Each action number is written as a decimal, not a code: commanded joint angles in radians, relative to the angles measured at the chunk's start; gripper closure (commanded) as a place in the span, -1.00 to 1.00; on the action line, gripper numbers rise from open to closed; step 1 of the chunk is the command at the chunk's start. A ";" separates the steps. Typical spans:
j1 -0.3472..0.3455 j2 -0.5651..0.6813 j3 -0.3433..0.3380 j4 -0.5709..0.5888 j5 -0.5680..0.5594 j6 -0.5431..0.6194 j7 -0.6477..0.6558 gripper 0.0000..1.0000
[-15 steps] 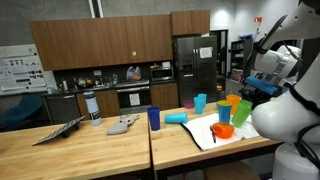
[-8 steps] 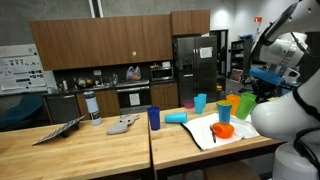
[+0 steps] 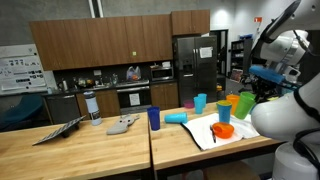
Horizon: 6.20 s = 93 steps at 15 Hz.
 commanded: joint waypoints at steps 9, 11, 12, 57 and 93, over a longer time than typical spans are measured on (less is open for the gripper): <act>0.013 0.071 -0.022 -0.026 0.023 -0.021 -0.015 0.98; 0.008 0.090 -0.024 -0.027 0.016 -0.023 -0.014 0.98; 0.003 0.096 -0.026 -0.028 0.010 -0.025 -0.012 0.98; 0.105 0.007 0.127 0.255 -0.120 -0.279 -0.017 -1.00; 0.326 0.429 -0.042 0.576 -0.119 -0.035 -0.715 -1.00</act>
